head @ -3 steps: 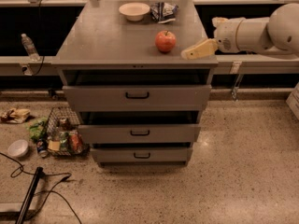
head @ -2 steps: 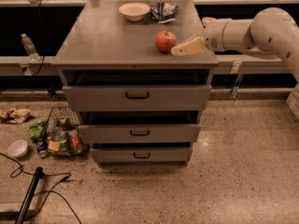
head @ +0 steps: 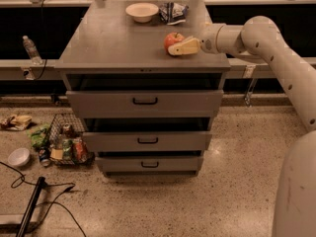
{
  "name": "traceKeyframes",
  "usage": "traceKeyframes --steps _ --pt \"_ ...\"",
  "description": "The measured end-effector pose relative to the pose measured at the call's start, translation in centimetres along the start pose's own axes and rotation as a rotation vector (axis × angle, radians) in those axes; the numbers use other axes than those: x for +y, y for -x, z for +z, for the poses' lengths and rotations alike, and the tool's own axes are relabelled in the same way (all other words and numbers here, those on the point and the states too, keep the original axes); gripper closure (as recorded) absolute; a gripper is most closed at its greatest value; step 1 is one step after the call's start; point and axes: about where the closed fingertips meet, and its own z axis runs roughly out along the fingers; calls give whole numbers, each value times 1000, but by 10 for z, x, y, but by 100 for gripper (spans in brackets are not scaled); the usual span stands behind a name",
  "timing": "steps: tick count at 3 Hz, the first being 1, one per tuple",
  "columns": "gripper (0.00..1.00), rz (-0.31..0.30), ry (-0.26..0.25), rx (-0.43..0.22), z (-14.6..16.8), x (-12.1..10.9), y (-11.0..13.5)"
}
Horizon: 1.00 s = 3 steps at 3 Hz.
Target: Place apple into paper bowl
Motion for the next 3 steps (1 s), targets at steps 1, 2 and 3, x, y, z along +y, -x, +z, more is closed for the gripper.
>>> traceKeyframes --steps 1,2,3 --pt "0 32 37 6 17 5 -7" --pt "18 39 74 22 24 13 -14" --pt "41 40 105 26 28 20 -16"
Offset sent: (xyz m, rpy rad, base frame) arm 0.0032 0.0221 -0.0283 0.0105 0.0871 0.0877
